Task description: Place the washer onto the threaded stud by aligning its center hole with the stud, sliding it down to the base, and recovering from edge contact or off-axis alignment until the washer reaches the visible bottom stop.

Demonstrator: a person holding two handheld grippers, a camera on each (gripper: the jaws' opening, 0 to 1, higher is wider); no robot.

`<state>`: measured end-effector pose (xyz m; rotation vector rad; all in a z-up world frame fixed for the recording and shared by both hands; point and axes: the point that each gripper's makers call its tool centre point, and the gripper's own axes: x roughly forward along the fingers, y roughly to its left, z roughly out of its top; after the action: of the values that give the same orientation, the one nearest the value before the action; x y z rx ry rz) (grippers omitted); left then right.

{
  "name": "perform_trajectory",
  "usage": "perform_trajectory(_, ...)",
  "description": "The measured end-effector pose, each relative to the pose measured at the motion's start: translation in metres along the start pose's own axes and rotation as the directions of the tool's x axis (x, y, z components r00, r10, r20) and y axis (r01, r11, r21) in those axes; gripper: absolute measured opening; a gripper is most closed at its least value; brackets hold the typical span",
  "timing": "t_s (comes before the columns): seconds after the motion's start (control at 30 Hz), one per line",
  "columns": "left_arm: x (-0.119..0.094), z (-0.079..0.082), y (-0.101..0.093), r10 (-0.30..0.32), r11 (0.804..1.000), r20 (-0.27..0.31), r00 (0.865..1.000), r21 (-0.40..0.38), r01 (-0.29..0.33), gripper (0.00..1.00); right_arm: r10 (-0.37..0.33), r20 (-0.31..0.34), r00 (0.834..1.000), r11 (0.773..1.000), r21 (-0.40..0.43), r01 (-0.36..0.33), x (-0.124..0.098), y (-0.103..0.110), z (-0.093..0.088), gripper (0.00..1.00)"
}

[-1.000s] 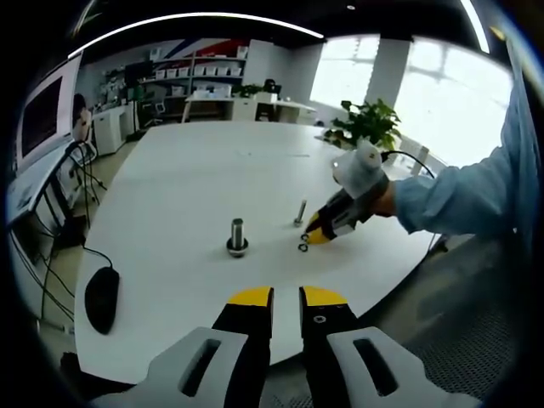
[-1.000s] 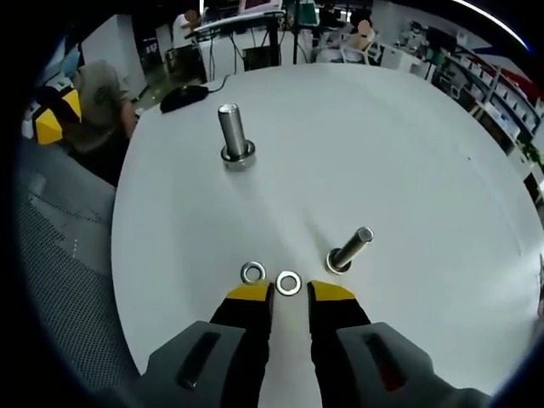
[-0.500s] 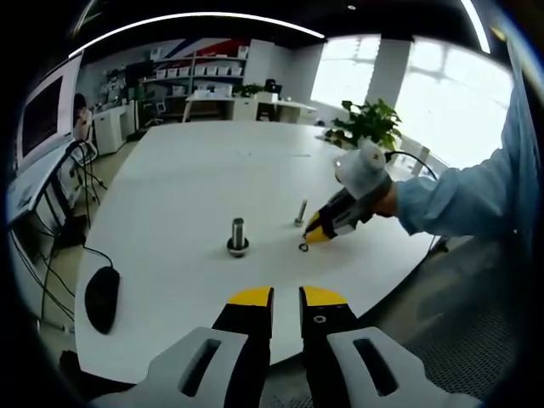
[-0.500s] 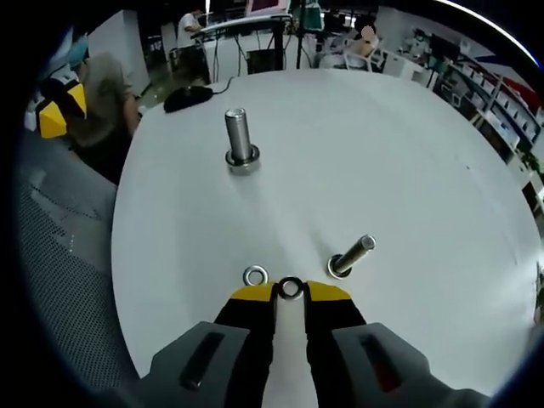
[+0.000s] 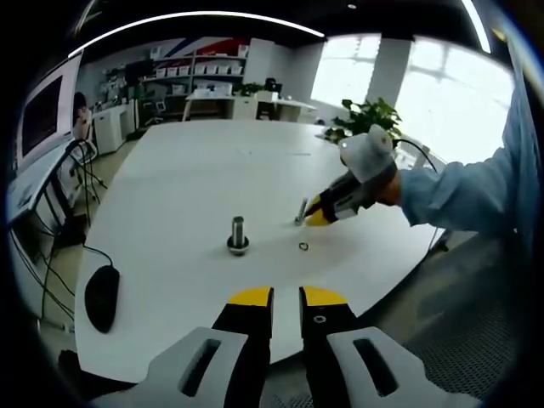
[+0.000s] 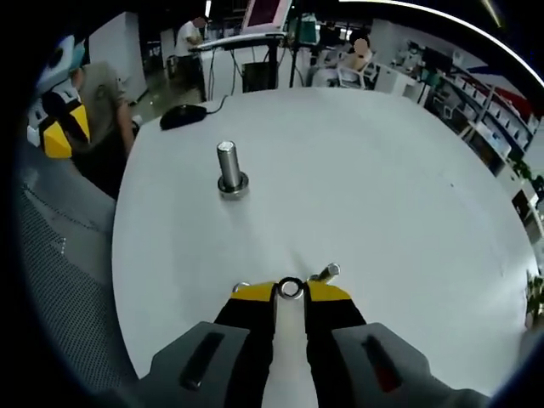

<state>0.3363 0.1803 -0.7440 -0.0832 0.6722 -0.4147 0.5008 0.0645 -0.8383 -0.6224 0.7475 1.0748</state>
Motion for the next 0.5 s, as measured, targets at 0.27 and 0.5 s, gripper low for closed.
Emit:
perform_trajectory(0.27,0.0004,-0.0008,0.0006,0.002,1.0,-0.003,1.0,0.001,-0.002,0.1,-0.015,0.022,1.0,1.0,-0.003,0.015,-0.0029,-0.0028,0.0061,0.14)
perform_trajectory(0.5,0.0004,-0.0001,0.0009,0.003,1.0,-0.001,1.0,0.0,-0.003,0.1,-0.037,0.03,0.999,0.999,0.001,0.037,-0.0074,-0.0082,0.007,0.14)
